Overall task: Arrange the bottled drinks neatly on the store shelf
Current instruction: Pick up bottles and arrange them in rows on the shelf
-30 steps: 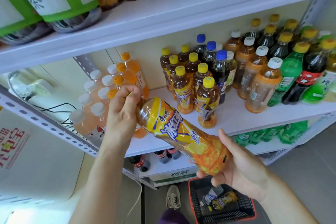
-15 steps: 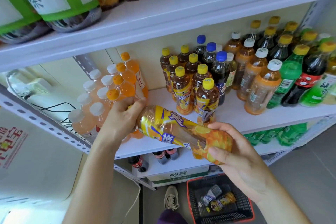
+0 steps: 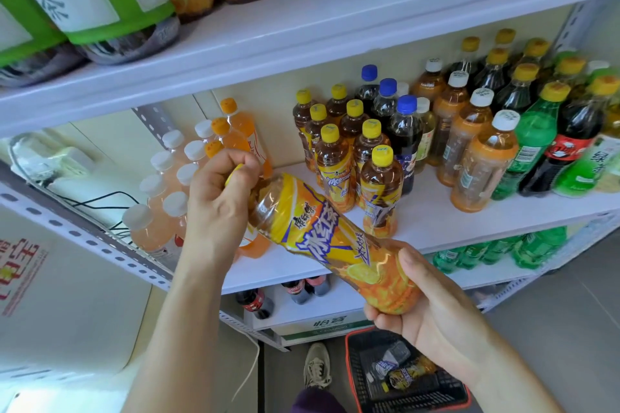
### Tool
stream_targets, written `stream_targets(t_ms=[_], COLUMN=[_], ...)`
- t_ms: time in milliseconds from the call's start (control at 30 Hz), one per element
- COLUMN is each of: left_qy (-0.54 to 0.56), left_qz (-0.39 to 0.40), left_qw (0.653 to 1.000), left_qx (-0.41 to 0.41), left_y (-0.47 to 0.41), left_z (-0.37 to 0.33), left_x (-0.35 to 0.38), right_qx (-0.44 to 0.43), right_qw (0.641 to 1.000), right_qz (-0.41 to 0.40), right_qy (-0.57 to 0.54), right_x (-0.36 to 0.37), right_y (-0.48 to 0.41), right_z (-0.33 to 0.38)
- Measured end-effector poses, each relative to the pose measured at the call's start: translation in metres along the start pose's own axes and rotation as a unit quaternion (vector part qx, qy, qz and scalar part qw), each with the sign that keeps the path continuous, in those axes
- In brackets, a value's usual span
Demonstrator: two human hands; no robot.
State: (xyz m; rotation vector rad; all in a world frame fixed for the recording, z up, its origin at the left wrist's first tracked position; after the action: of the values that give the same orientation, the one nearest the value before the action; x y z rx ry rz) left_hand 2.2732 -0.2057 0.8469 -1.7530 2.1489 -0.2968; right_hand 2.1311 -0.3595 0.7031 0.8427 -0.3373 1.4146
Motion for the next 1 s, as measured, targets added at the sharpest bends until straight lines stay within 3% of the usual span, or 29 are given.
stream_targets(t_ms=[167,267,400,667,767,833,933,1000], left_qy=[-0.040,-0.117,-0.141,-0.043,0.009,-0.008,-0.116,-0.204], left_qz=[-0.056,-0.024,0.017,0.058,0.112,0.133,0.143,0.152], left_qw=[0.995,0.985,0.975,0.983,0.983,0.986,0.983,0.964], left_qx=[-0.069,-0.122,-0.172,-0.168,-0.146,-0.103,0.005,0.072], left_y=[-0.003,-0.006,0.001,0.008,0.010,0.008,0.005,0.009], left_z=[0.017,0.034,0.053,0.055,0.045,0.034,0.013,0.003], left_x=[-0.009,-0.010,-0.008,0.004,0.015,0.022,0.038,0.052], right_qx=[-0.064,-0.099,-0.117,-0.127,-0.114,-0.099,-0.088,-0.103], right_qw=[0.997,0.994,0.988,0.985,0.980,0.965,0.911,0.880], right_qz=[0.033,0.006,-0.032,-0.051,-0.077,-0.088,-0.109,-0.156], right_qy=[0.006,0.054,0.094,0.108,0.144,0.228,0.388,0.437], right_x=[-0.006,-0.012,-0.023,-0.031,-0.038,-0.038,-0.040,-0.046], right_y=[0.011,0.011,0.013,0.006,0.002,-0.003,-0.012,-0.015], right_z=[0.003,0.008,0.013,0.014,0.011,0.009,0.009,0.020])
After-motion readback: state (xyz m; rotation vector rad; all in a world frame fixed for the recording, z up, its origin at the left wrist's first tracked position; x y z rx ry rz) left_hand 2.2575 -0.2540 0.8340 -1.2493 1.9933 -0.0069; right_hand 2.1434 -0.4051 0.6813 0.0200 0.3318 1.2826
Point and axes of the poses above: each hand's wrist, its own y-axis away from the middle knuckle, its own x-axis out of the palm, z = x × y, the point moved 10 cm from there along -y, towards the middle knuckle, and after that the axes turned 2 degrees about x, right-handed, at the moved point
